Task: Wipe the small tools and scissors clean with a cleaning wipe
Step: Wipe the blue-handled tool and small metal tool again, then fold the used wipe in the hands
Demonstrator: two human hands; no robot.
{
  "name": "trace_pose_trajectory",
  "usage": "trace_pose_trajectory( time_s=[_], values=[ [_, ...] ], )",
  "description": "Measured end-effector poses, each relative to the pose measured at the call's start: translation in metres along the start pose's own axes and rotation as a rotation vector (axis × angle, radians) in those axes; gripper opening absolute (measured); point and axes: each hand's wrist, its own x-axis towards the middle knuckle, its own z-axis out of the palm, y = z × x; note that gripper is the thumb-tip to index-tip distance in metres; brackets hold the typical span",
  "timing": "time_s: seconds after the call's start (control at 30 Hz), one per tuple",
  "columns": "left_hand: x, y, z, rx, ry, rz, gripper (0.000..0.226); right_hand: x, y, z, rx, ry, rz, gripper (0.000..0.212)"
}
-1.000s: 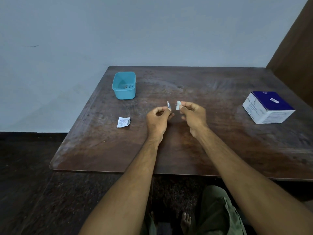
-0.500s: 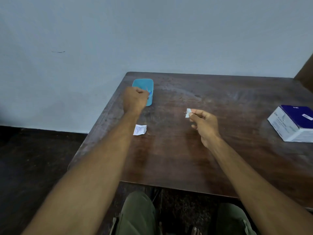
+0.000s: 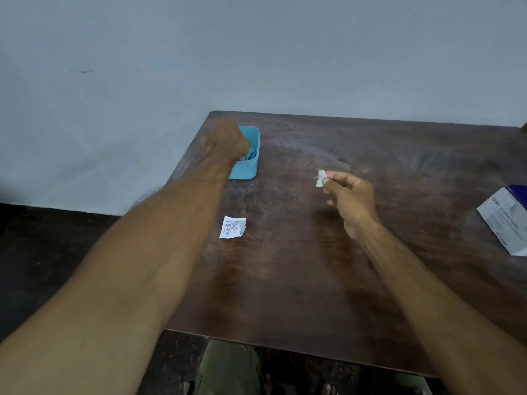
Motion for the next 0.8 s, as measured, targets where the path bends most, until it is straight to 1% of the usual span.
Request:
trace_pose_trajectory(
  time_s=[0.1, 0.27, 0.37, 0.47, 0.63, 0.7, 0.8],
  values=[
    [0.007, -0.001, 0.011, 0.018, -0.028, 0.011, 0.045, 0.004, 0.009, 0.002, -0.001, -0.003, 0.028, 0.014],
    [0.012, -0.005, 0.023, 0.105, -0.029, 0.032, 0.054, 0.007, 0.013, 0.002, 0.003, -0.001, 0.036, 0.013],
    [0.013, -0.006, 0.022, 0.144, -0.021, 0.053, 0.05, 0.007, 0.013, 0.002, 0.013, -0.001, 0.046, 0.014],
    [0.013, -0.006, 0.021, 0.122, -0.014, 0.049, 0.047, 0.006, 0.012, 0.002, 0.017, 0.001, 0.056, 0.014],
    [0.006, -0.007, 0.013, -0.021, 0.039, 0.018, 0.039, -0.001, 0.008, 0.002, 0.029, 0.008, 0.075, 0.013],
    [-0.003, -0.008, 0.009, -0.141, 0.065, 0.005, 0.033, -0.006, 0.006, 0.001, 0.037, 0.006, 0.082, 0.014],
    [-0.034, -0.014, 0.003, -0.378, 0.157, 0.049, 0.024, -0.016, 0.004, -0.004, 0.051, -0.013, 0.099, 0.014]
  ],
)
